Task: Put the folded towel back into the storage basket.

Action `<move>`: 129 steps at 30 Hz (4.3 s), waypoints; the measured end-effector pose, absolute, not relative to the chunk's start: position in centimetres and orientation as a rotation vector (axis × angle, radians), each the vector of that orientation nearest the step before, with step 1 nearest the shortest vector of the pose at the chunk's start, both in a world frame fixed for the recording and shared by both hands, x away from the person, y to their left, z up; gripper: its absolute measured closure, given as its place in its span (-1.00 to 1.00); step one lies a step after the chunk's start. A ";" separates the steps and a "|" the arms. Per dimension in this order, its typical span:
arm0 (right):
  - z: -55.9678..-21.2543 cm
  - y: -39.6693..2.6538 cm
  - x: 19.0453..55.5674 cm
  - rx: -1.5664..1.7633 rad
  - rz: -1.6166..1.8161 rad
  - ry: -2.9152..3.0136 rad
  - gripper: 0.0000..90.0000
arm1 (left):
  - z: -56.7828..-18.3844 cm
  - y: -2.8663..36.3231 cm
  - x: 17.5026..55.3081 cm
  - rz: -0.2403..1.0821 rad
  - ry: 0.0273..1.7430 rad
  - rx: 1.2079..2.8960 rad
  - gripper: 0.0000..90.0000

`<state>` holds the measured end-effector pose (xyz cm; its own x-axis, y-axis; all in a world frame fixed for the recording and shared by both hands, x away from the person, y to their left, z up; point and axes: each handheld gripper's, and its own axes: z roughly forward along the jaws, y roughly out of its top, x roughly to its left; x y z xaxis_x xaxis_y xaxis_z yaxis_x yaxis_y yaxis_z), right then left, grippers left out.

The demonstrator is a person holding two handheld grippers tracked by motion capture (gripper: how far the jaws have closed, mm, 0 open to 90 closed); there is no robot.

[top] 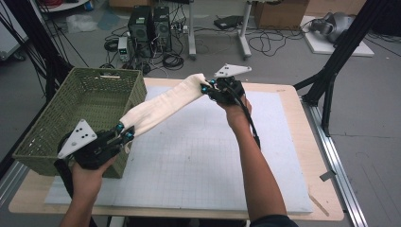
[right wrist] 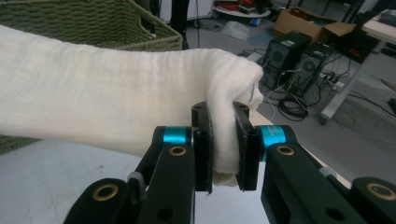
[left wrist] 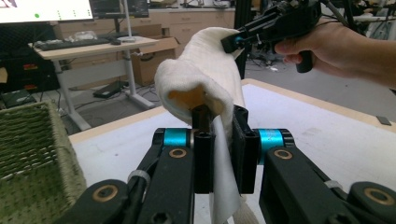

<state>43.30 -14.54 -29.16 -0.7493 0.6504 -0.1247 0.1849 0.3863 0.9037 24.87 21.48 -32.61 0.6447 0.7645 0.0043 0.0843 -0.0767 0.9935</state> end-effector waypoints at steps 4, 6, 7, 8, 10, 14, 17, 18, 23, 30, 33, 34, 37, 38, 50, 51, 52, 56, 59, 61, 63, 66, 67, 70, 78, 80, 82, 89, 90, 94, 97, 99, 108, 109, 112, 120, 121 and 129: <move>-28.7 -12.1 44.6 0.680 1.344 2.209 0.78 | -32.5 22.5 24.6 0.675 0.747 1.555 0.81; -28.6 -11.2 45.2 0.665 1.355 2.211 0.78 | -32.5 23.0 24.5 0.686 0.762 1.550 0.81; -28.6 -11.2 45.2 0.665 1.355 2.211 0.78 | -32.5 23.2 24.5 0.691 0.767 1.549 0.81; -28.5 -10.7 45.5 0.654 1.356 2.214 0.78 | -32.5 23.5 24.4 0.695 0.771 1.548 0.81; -28.5 -9.8 46.2 0.644 1.352 2.235 0.78 | -32.5 23.9 24.3 0.700 0.781 1.539 0.81; -28.4 -8.0 47.1 0.639 1.373 2.243 0.78 | -32.5 24.8 24.3 0.713 0.804 1.527 0.81; -28.2 -6.6 47.9 0.609 1.368 2.262 0.78 | -32.6 25.4 24.2 0.718 0.821 1.518 0.81; -28.1 -6.1 48.0 0.608 1.374 2.257 0.78 | -32.6 25.7 24.2 0.711 0.825 1.508 0.81; -27.7 -3.9 49.1 0.581 1.378 2.270 0.78 | -32.6 26.3 24.1 0.730 0.846 1.509 0.81; -27.2 -0.6 50.3 0.553 1.385 2.284 0.78 | -32.6 27.7 23.8 0.756 0.881 1.484 0.81; -27.2 0.8 50.7 0.538 1.393 2.295 0.78 | -32.7 28.4 23.6 0.757 0.898 1.472 0.81; -27.1 1.2 50.8 0.531 1.389 2.301 0.78 | -32.7 28.7 23.5 0.757 0.905 1.468 0.81; -27.1 2.6 51.1 0.523 1.403 2.303 0.78 | -32.7 29.5 23.3 0.765 0.925 1.451 0.81; -27.1 3.1 51.2 0.514 1.405 2.308 0.78 | -32.7 29.7 23.3 0.770 0.933 1.447 0.81; -27.7 9.0 52.4 0.465 1.378 2.355 0.78 | -33.1 31.5 22.6 0.832 1.002 1.458 0.81; -27.7 9.4 52.4 0.463 1.376 2.358 0.78 | -33.1 31.7 22.5 0.837 1.008 1.456 0.80; -27.8 9.8 52.4 0.458 1.378 2.362 0.78 | -33.1 31.9 22.4 0.837 1.014 1.454 0.80; -27.8 11.4 52.4 0.444 1.368 2.369 0.78 | -33.2 32.6 22.1 0.838 1.045 1.450 0.79; -28.1 12.5 52.3 0.448 1.369 2.370 0.78 | -33.3 32.8 22.0 0.843 1.073 1.446 0.78; -28.4 13.1 52.3 0.446 1.365 2.377 0.78 | -33.3 33.0 21.9 0.865 1.088 1.457 0.76; -28.9 13.7 52.3 0.456 1.352 2.387 0.76 | -33.5 33.2 21.9 0.891 1.123 1.433 0.52; -29.8 14.5 52.5 0.509 1.335 2.403 0.50 | -33.6 33.7 21.9 0.902 1.175 1.395 0.01; -30.2 14.7 52.6 0.525 1.317 2.416 0.35 | -33.6 33.8 21.8 0.905 1.181 1.387 -0.06; -31.0 15.1 52.7 0.542 1.281 2.447 0.21 | -33.5 34.1 21.7 0.910 1.195 1.363 -0.14; -30.0 13.7 52.1 0.519 1.290 2.446 0.04 | -33.6 33.8 22.1 0.867 1.193 1.351 -0.20; -29.7 13.1 51.9 0.512 1.296 2.444 0.01 | -33.6 33.5 22.4 0.820 1.199 1.340 -0.28; -29.4 12.2 51.6 0.509 1.316 2.448 -0.04 | -33.6 33.2 22.6 0.805 1.190 1.351 -0.37; -28.9 8.2 51.1 0.554 1.326 2.449 -0.36 | -33.5 31.6 23.4 0.737 1.139 1.375 -0.59; -28.9 7.8 51.0 0.561 1.324 2.443 -0.39 | -33.4 31.3 23.4 0.729 1.129 1.382 -0.59; -28.6 5.4 50.4 0.569 1.325 2.437 -0.47 | -33.2 30.5 23.7 0.711 1.092 1.402 -0.58; -28.3 3.7 50.0 0.591 1.335 2.437 -0.54 | -33.1 29.8 23.8 0.701 1.072 1.416 -0.58; -28.1 2.5 49.7 0.597 1.349 2.434 -0.54 | -33.0 29.4 23.9 0.694 1.057 1.431 -0.57; -27.2 -3.3 48.0 0.632 1.339 2.399 -0.55 | -32.7 27.6 24.1 0.647 0.987 1.474 -0.55; -27.1 -4.0 47.7 0.645 1.335 2.391 -0.55 | -32.7 27.4 24.2 0.641 0.982 1.479 -0.55; -27.0 -6.3 46.9 0.670 1.338 2.363 -0.55 | -32.7 26.8 24.4 0.608 0.962 1.470 -0.55; -27.2 -12.9 43.7 0.766 1.351 2.278 -0.55 | -32.1 24.6 25.2 0.568 0.893 1.494 -0.55; -27.4 -13.8 43.3 0.780 1.341 2.274 -0.55 | -32.1 24.4 25.2 0.563 0.889 1.496 -0.55; -28.7 -19.5 40.1 0.882 1.321 2.202 -0.58 | -31.9 22.0 26.1 0.524 0.827 1.532 -0.56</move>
<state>40.08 -19.45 -28.70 -0.7089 0.7045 -0.0336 0.3018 0.3460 0.8884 26.06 21.99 -31.90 0.6392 0.7565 -0.1386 0.1972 0.0131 0.9803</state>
